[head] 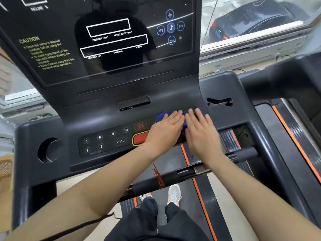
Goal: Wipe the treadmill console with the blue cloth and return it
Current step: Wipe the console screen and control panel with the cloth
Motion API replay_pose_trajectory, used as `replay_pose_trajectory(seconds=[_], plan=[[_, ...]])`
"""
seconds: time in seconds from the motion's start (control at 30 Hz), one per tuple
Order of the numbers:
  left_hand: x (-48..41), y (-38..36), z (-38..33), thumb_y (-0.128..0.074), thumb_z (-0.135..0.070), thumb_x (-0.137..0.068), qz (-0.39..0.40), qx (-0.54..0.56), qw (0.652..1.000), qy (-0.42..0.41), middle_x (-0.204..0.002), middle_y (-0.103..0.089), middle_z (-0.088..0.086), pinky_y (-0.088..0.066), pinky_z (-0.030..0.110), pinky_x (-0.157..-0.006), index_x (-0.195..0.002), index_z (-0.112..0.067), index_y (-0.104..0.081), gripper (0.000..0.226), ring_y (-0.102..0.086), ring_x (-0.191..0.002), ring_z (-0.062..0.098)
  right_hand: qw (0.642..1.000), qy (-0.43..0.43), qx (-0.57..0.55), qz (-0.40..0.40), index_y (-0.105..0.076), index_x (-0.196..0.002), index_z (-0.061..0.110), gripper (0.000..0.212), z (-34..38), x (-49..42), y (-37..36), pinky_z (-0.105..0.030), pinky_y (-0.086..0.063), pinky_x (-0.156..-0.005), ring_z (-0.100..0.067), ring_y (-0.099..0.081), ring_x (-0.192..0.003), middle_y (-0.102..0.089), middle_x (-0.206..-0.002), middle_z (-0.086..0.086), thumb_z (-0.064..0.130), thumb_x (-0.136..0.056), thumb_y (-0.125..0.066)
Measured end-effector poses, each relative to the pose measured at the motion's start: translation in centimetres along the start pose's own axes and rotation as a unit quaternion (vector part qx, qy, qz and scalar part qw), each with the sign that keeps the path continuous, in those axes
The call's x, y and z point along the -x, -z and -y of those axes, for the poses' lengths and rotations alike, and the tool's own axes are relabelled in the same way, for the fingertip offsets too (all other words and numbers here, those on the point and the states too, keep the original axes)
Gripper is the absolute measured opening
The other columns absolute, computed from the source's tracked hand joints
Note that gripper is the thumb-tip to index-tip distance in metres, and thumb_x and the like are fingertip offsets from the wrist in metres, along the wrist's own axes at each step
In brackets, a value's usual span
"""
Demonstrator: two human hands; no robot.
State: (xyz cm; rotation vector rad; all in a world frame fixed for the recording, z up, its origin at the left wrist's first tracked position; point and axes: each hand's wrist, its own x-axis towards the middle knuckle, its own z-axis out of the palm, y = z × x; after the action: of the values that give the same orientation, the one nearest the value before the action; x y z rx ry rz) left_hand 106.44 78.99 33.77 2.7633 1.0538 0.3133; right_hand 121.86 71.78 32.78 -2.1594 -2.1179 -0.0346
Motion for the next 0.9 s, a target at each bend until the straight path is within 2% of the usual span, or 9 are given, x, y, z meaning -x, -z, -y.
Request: replay_pose_trajectory(seconds=[0.1,0.17,0.3,0.4,0.57,0.63,0.73,0.83,0.9], plan=[[-5.3,-0.3,-2.3,-0.040,-0.008,-0.100,0.072,0.013,0.997,-0.015,-0.163,-0.022,0.013,-0.014,0.041,-0.121,-0.154,-0.005,-0.027,0.056,-0.020,-0.150,0.025,0.995,-0.099,0.003,0.033,-0.044,-0.149,0.004,0.058,-3.2,-1.9,1.0,-0.052,-0.028,-0.116,-0.035,-0.032,-0.147,-0.043,-0.156,-0.014,0.029,-0.099,-0.026],[-6.8,-0.5,-3.3,-0.036,-0.008,-0.101,0.097,0.016,0.995,-0.010,-0.165,-0.014,0.011,-0.008,0.041,-0.122,-0.156,-0.007,-0.020,0.058,-0.011,-0.152,0.024,0.992,-0.121,0.003,0.042,-0.039,-0.151,0.003,0.061,-4.0,-1.6,1.1,-0.052,-0.028,-0.116,-0.035,-0.028,-0.149,-0.039,-0.158,-0.015,0.031,-0.099,-0.022],[-2.6,-0.3,-1.8,-0.038,-0.012,-0.100,0.069,-0.004,0.996,-0.054,-0.161,-0.027,0.014,-0.021,0.044,-0.122,-0.153,-0.005,-0.030,0.054,-0.025,-0.149,0.026,0.993,-0.115,-0.010,0.030,-0.035,-0.152,-0.001,0.061,-0.5,0.9,0.6,-0.050,-0.027,-0.118,-0.034,-0.026,-0.150,-0.034,-0.159,-0.019,0.028,-0.098,-0.027],[2.6,0.9,0.9,-0.033,-0.019,-0.096,0.054,0.015,0.997,-0.046,-0.154,-0.041,0.013,-0.028,0.041,-0.117,-0.147,-0.005,-0.044,0.054,-0.039,-0.142,0.025,0.997,-0.054,-0.032,0.054,-0.028,-0.153,-0.003,0.061,4.1,2.6,-0.1,-0.049,-0.025,-0.121,-0.033,-0.022,-0.152,-0.027,-0.162,-0.021,0.028,-0.101,-0.024],[7.0,4.4,6.7,-0.045,-0.018,-0.103,0.014,0.032,0.994,0.099,-0.156,-0.039,0.006,-0.021,0.033,-0.119,-0.149,-0.011,-0.043,0.046,-0.035,-0.145,0.018,0.991,0.090,-0.085,0.047,-0.044,-0.147,-0.001,0.056,9.4,-2.7,-0.3,-0.048,-0.031,-0.119,-0.032,-0.037,-0.145,-0.041,-0.155,-0.020,0.031,-0.103,-0.032],[9.4,5.3,8.6,-0.043,-0.019,-0.104,0.001,0.031,0.986,0.163,-0.157,-0.036,0.006,-0.017,0.030,-0.119,-0.150,-0.012,-0.040,0.047,-0.032,-0.146,0.018,0.978,0.173,-0.082,0.081,-0.042,-0.148,0.000,0.061,11.5,-5.4,-0.1,-0.049,-0.032,-0.119,-0.032,-0.035,-0.147,-0.039,-0.157,-0.019,0.036,-0.102,-0.026],[14.1,5.8,10.0,-0.047,-0.014,-0.102,-0.016,0.041,0.969,0.244,-0.157,-0.036,0.005,-0.018,0.030,-0.119,-0.150,-0.011,-0.040,0.048,-0.032,-0.146,0.018,0.954,0.267,-0.078,0.107,-0.037,-0.151,0.000,0.066,15.6,-7.1,0.1,-0.046,-0.024,-0.121,-0.032,-0.029,-0.149,-0.032,-0.160,-0.019,0.039,-0.100,-0.021],[18.5,6.0,10.5,-0.051,-0.010,-0.100,-0.060,0.023,0.942,0.330,-0.154,-0.042,0.003,-0.031,0.038,-0.117,-0.147,-0.012,-0.045,0.048,-0.037,-0.143,0.016,0.947,0.293,-0.076,0.106,-0.026,-0.156,0.002,0.062,21.1,-6.3,-0.3,-0.042,-0.013,-0.124,-0.030,-0.019,-0.153,-0.019,-0.165,-0.017,0.037,-0.104,-0.027],[20.2,6.3,10.2,-0.052,-0.011,-0.099,-0.064,0.000,0.931,0.358,-0.152,-0.045,0.003,-0.037,0.040,-0.114,-0.147,-0.012,-0.046,0.048,-0.040,-0.141,0.016,0.953,0.274,-0.078,0.103,-0.026,-0.155,0.001,0.062,23.8,-4.7,-0.9,-0.041,-0.014,-0.123,-0.030,-0.020,-0.153,-0.019,-0.165,-0.019,0.034,-0.104,-0.034]])
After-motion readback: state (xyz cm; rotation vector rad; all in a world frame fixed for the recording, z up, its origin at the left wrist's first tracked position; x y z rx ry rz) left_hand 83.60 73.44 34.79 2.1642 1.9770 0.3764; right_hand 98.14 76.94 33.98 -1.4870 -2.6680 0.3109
